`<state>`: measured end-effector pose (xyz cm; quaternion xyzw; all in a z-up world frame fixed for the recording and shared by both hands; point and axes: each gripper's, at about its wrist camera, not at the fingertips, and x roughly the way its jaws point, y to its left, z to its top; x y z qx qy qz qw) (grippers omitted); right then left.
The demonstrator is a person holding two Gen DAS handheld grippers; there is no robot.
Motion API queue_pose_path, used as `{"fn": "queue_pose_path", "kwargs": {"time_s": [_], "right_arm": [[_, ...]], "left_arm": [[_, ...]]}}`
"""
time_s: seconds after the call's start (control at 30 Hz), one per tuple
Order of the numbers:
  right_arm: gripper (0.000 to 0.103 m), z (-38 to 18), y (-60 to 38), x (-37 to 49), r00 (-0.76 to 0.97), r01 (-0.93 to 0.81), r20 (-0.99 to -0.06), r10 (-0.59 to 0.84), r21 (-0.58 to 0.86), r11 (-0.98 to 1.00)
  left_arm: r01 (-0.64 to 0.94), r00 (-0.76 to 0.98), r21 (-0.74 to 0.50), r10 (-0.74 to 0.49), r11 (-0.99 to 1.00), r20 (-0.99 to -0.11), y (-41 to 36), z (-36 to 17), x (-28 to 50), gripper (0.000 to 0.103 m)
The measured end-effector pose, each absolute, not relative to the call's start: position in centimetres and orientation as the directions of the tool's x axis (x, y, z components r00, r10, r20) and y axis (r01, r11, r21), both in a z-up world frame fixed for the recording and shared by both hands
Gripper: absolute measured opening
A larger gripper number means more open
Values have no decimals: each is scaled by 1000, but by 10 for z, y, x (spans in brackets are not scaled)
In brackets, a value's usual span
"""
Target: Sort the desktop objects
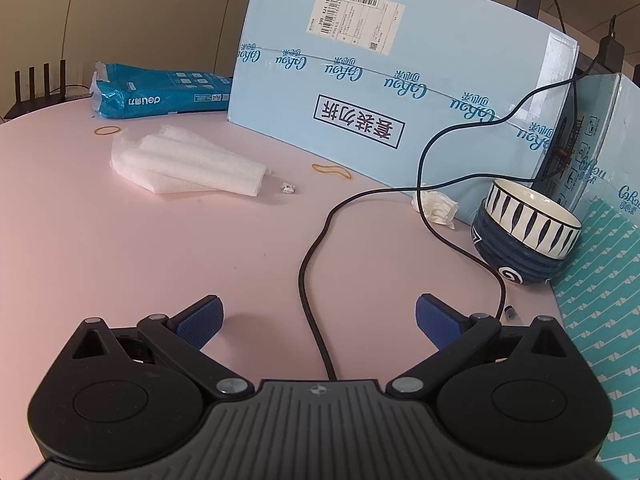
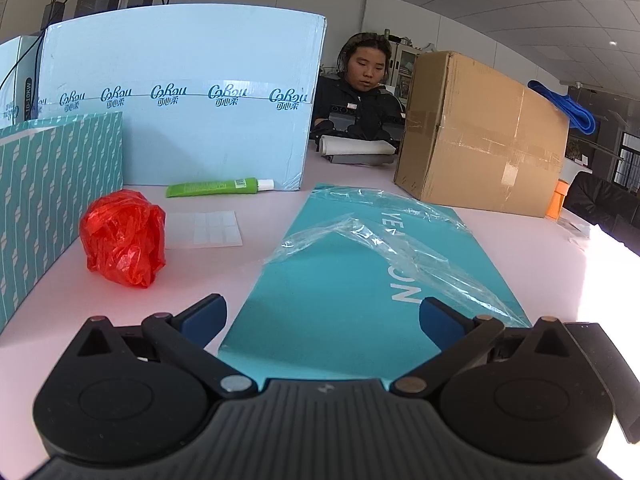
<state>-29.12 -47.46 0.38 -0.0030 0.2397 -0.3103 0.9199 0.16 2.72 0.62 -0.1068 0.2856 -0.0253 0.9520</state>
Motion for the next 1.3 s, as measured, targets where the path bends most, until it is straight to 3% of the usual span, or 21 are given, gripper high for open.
{"fn": "queue_pose_path", "kwargs": {"time_s": [0.37, 0.73, 0.97, 1.3], "right_arm": [[103, -3, -471, -284, 616, 596, -468, -633, -247, 764], [103, -5, -491, -286, 516, 707, -506, -691, -204, 677], [103, -5, -500, -288, 451, 778, -503, -737, -184, 601], [103, -1, -497, -296, 530, 752, -473, -704, -122, 648]], "left_arm": [[-14, 832, -235, -119, 972, -541, 29, 6, 3, 103], [-6, 832, -256, -137, 967, -538, 31, 5, 2, 103], [121, 817, -264, -248, 957, -520, 23, 7, -4, 103], [183, 808, -191, -258, 964, -530, 9, 8, -14, 103]]}}
